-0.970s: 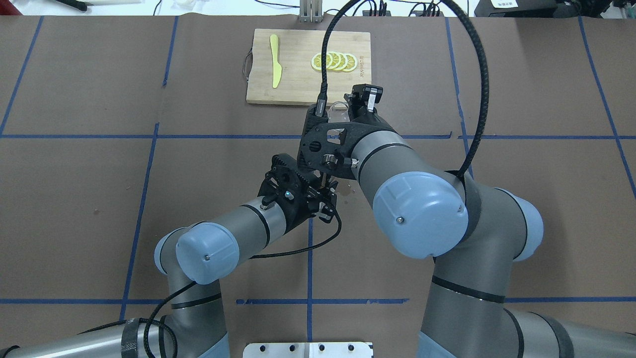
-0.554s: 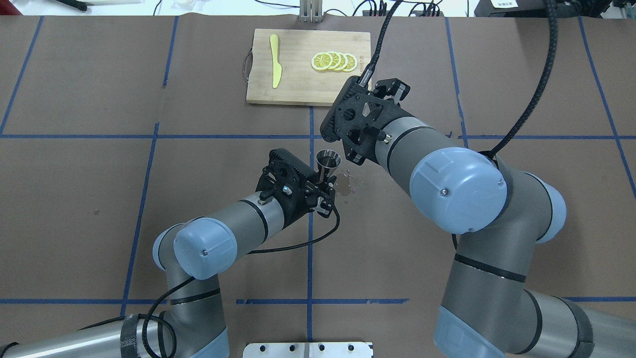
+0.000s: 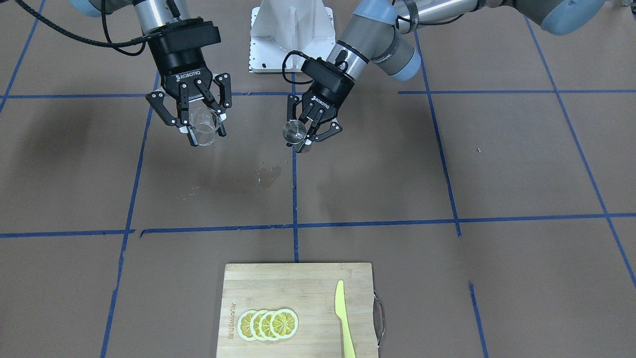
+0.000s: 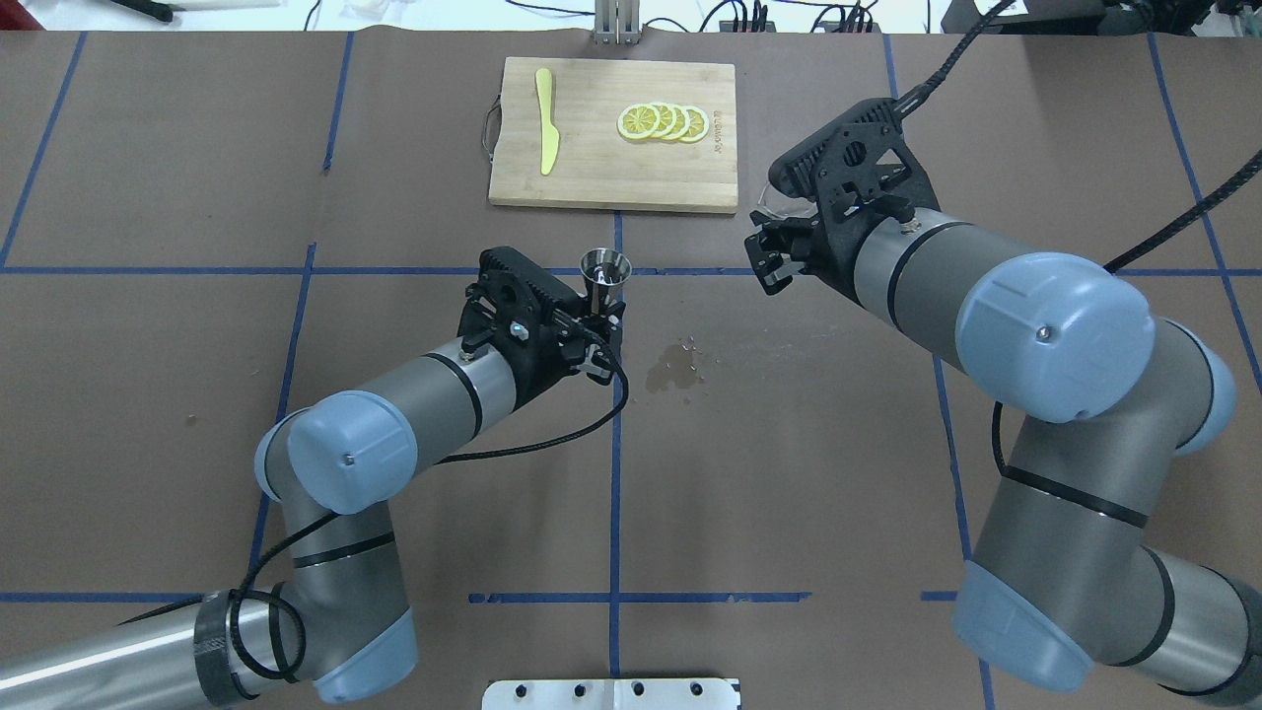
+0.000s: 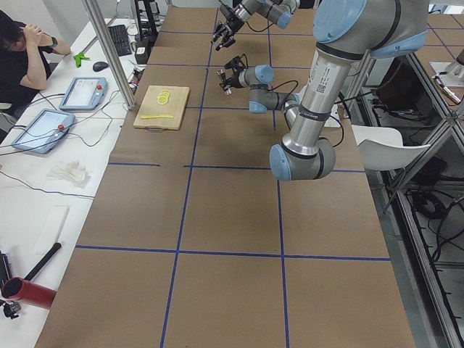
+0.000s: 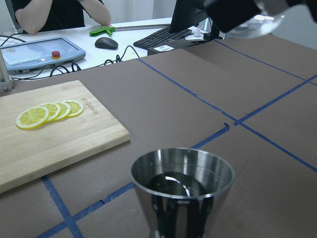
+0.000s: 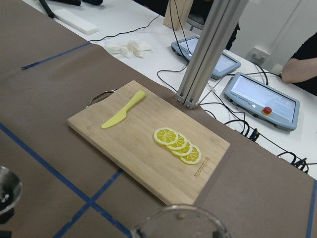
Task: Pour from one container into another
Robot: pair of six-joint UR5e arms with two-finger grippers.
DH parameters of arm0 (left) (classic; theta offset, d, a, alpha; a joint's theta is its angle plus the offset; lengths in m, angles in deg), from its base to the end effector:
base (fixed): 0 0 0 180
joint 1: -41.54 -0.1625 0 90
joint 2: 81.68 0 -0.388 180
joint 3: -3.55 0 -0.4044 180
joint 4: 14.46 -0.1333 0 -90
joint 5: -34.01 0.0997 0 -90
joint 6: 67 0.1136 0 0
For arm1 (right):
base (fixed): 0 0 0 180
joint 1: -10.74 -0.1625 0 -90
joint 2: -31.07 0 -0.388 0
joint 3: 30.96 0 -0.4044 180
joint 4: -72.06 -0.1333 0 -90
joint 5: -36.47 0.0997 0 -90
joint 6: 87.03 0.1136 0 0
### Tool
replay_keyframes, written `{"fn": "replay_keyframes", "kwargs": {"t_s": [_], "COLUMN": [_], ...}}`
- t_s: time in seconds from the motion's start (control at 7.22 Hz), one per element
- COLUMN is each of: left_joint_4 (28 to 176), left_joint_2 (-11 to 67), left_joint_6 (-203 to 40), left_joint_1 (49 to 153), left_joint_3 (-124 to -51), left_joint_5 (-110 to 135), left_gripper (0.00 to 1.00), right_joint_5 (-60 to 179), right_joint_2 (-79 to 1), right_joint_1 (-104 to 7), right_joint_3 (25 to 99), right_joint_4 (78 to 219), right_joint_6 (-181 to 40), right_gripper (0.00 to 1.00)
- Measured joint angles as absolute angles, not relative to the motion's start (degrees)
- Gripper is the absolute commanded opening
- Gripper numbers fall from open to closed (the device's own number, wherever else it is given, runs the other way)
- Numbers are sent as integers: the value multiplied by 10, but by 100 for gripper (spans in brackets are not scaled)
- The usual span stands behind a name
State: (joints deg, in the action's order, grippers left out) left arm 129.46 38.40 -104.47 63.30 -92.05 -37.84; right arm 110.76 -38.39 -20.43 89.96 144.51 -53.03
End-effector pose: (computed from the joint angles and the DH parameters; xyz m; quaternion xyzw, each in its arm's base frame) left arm 0.5241 -0.3908 0.1634 0.5094 0.4871 0.0787 0.7051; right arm -0.3651 -0.4126 0.1556 0.4685 -0.3288 -0.0999 0.8139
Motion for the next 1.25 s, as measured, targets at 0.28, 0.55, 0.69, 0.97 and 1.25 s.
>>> {"fn": "replay_keyframes", "kwargs": {"t_s": [0.28,0.55,0.69,0.97,1.25], "left_joint_4": [1294,1293,1293,1293,1294], "left_joint_2": [330,258,213,143,104], "left_joint_6": [-1069,-1112,-1120,-1174,-1270], "left_joint_1": [650,659,667,676,678], "left_joint_3": [-964,-1002,-1022,-1048,-1054], "left_joint_5": [-376,-373,-370,-345,-291], "left_gripper": [0,0,0,0,0], "right_joint_5": [1124,1132,1131,1120,1082], "right_joint_2": [-454,-541,-562,-593,-625], "right_joint_1": [-208,-208,-208,-209,-208], "right_joint_3": [938,975,979,975,947], "right_joint_4": [1444,1444,1443,1421,1346], "right_joint_6": [-463,-385,-316,-200,-158], "right_gripper": [0,0,0,0,0]}}
